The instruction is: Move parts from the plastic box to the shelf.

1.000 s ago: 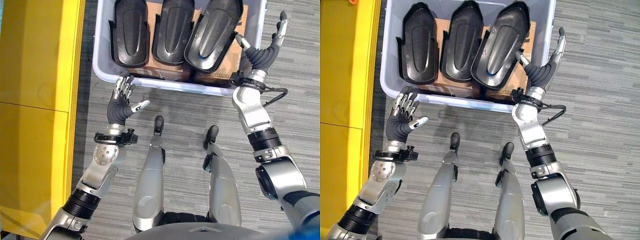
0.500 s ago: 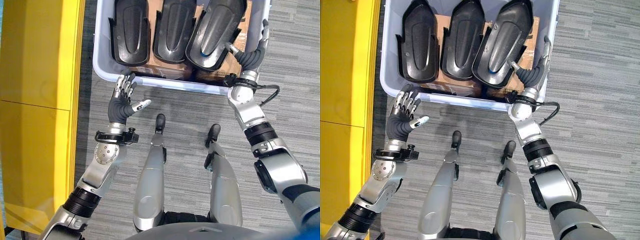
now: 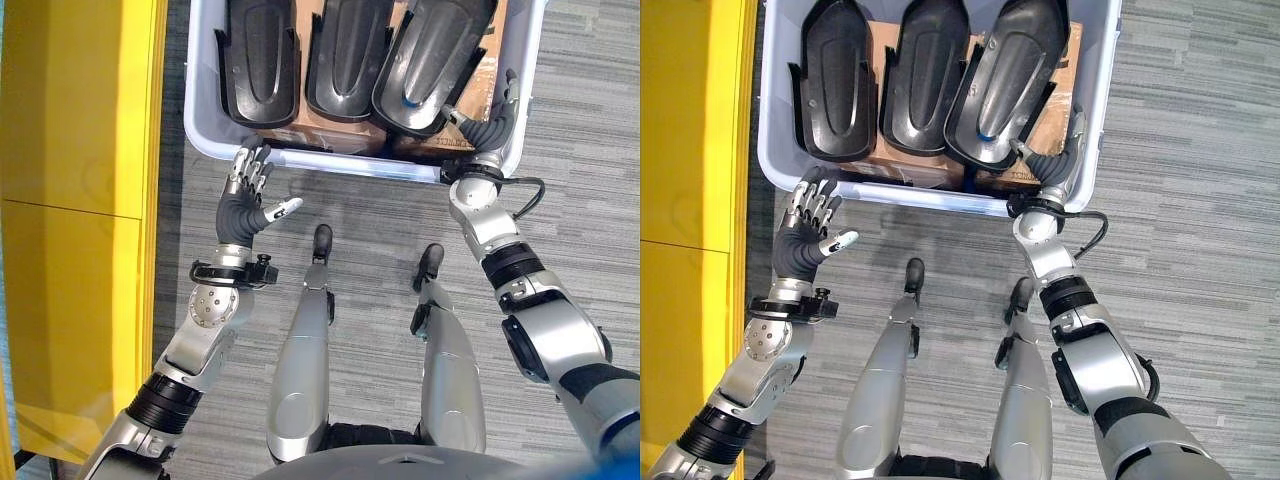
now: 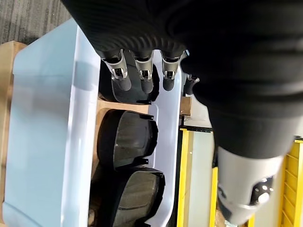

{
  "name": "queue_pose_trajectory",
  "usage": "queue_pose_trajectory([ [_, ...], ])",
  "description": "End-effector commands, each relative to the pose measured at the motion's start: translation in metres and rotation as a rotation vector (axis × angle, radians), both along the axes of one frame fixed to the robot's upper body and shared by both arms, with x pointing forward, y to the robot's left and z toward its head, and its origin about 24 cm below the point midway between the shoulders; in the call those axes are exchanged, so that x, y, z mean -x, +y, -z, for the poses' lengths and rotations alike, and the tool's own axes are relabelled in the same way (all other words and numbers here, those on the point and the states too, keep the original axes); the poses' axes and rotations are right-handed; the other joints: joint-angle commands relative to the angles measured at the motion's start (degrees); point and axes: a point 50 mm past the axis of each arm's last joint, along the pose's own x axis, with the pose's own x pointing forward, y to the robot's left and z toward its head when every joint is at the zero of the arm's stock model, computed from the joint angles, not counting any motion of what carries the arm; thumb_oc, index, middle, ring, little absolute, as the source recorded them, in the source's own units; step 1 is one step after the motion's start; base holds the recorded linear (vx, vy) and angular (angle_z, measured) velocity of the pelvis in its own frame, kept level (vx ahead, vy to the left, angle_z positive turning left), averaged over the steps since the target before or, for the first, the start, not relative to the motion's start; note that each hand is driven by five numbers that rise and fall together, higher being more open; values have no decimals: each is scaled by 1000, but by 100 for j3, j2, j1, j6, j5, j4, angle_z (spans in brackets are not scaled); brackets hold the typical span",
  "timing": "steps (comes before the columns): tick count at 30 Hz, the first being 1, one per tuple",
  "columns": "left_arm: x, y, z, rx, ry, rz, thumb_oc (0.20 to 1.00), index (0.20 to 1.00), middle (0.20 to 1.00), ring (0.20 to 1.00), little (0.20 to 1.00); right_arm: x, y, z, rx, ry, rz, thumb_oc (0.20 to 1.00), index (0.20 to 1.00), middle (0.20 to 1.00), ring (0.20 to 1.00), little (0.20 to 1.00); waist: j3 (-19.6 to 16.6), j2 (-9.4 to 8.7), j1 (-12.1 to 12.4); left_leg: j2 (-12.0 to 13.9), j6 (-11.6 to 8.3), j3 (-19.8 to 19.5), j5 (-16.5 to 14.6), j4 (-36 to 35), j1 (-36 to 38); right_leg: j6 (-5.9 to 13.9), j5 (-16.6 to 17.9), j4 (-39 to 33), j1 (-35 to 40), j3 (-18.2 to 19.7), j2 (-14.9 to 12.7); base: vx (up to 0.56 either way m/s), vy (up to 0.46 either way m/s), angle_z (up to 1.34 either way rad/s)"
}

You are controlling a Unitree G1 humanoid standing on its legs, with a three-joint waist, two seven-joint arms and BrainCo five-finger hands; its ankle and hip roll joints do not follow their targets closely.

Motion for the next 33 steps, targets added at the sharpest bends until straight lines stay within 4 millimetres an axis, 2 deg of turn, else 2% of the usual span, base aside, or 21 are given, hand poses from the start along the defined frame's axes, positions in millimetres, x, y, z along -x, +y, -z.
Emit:
queue_pose_trajectory([
  [1,18,-10,-17,7,-112,67,1000,1000,1000,1000,1000,-3,0,-32,-21,-116,-38,1000,1000,1000,1000,1000,-178,193,18,-34,138,276,-775,446,103,182,-350,452,-170,334,-273,-2,-3,4],
  [14,17,-14,-18,6,-111,100,1000,1000,1000,1000,1000,-17,1,-28,-12,-3,-65,1000,1000,1000,1000,1000,-178,275,93,-40,131,292,-739,417,42,185,-350,473,-277,336,-257,1,-2,-1],
  [24,18,-13,-20,4,-116,103,1000,1000,1000,1000,1000,-25,1,-28,28,76,-58,1000,1000,1000,1000,1000,-178,257,162,-55,135,262,-720,423,-73,190,-358,494,-362,313,-241,2,-4,-1],
  [28,18,-13,-23,2,-129,111,1000,1000,1000,1000,1000,-28,-6,-25,66,137,-40,1000,1000,1000,1000,1000,-178,283,209,-83,145,239,-710,440,-150,191,-361,503,-406,296,-247,0,0,0],
  [33,18,-13,-25,5,-137,110,1000,1000,1000,1000,1000,-29,-3,-19,132,191,-47,1000,1000,1000,1000,1000,-178,269,237,-105,158,220,-713,479,-245,181,-360,515,-470,288,-235,0,0,0],
])
